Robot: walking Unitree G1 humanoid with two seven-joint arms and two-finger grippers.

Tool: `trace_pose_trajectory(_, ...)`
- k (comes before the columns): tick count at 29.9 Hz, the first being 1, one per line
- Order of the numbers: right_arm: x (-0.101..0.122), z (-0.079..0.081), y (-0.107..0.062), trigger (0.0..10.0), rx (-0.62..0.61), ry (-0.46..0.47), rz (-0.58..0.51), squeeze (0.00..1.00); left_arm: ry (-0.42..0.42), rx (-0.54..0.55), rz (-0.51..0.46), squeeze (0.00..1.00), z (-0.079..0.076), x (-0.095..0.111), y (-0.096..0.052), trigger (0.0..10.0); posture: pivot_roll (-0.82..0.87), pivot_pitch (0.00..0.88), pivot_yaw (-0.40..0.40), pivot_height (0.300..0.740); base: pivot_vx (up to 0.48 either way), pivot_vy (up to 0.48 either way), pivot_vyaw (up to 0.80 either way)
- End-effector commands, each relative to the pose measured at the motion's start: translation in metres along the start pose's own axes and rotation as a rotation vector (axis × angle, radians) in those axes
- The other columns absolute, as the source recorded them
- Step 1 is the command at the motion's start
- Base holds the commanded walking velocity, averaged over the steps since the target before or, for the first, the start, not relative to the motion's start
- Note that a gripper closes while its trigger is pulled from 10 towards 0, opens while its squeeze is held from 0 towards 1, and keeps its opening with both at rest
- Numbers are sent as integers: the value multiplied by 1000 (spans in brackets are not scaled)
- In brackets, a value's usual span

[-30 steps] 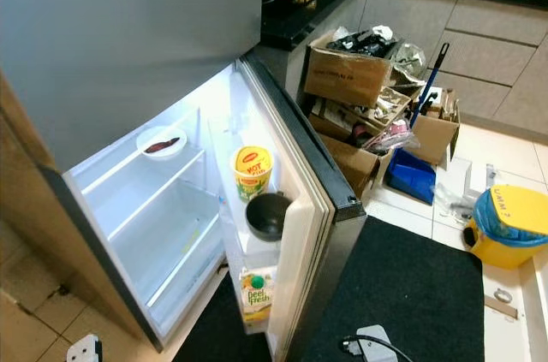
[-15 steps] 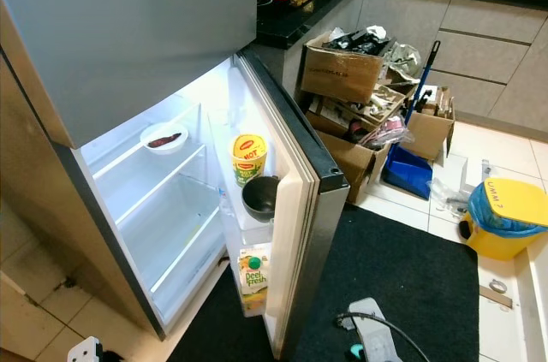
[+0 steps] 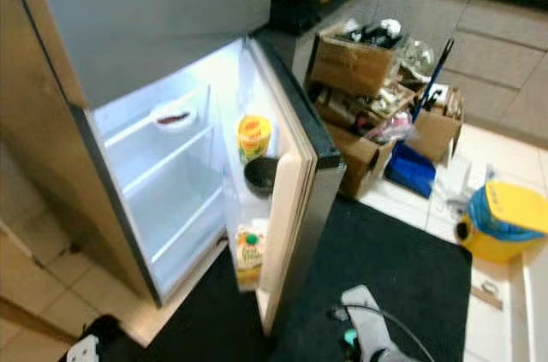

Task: Restocking fridge

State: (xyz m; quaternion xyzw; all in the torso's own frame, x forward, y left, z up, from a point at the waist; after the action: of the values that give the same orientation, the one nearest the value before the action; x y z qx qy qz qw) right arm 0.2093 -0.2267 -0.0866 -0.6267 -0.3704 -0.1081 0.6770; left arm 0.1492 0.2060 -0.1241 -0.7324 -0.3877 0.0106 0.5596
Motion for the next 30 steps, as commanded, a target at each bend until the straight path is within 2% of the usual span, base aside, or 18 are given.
trace_pose_trajectory(1,14,-1,2,10000,22,-36,-49,0,3,13,-11,0,4,2,-1,10000,-76,0,-37,740,0,0,0)
trace_pose_trajectory(5,28,3,4,10000,89,-55,-96,0,26,-3,-13,0,4,3,-2,10000,-76,0,-36,740,0,0,0)
trace_pose_trajectory(11,62,18,5,10000,297,-118,-200,0,45,1,-13,0,5,3,-2,10000,-77,0,-38,740,0,-431,0)
trace_pose_trajectory(14,68,22,4,10000,343,-144,-216,0,31,7,-16,0,5,3,-2,10000,-77,0,-38,740,0,-461,0)
trace_pose_trajectory(15,74,26,3,10000,410,-204,-220,0,25,6,-16,0,5,2,-2,10000,-77,0,-38,740,0,0,0)
trace_pose_trajectory(17,75,28,2,10000,429,-226,-218,0,25,7,-16,0,4,2,-2,10000,-77,0,-38,740,0,0,0)
trace_pose_trajectory(19,77,35,-1,10000,522,-308,-203,0,19,5,-16,0,4,2,-2,10000,-77,0,-38,740,0,0,0)
trace_pose_trajectory(27,91,42,-8,10000,663,-390,-232,0,11,-2,-17,0,3,2,-1,10000,-77,0,-38,740,0,0,0)
trace_pose_trajectory(30,109,46,-14,10000,741,-440,-283,0,11,-6,-17,0,2,2,-1,10000,-77,0,-38,740,0,0,0)
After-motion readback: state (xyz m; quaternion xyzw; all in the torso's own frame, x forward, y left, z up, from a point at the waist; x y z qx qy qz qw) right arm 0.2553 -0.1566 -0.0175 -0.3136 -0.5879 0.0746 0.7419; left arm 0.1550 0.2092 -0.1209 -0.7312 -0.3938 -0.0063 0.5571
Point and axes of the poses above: a point about 5 cm out from each wrist's last joint towards the gripper, its own y axis pointing out of the wrist towards the gripper, its own x axis along the axis of the wrist's last joint, z = x × y, the point moved 3 cm from there along y, pointing out of the wrist towards the gripper, and after that the axes turned 1 degree about -y, right-handed, at the moved point
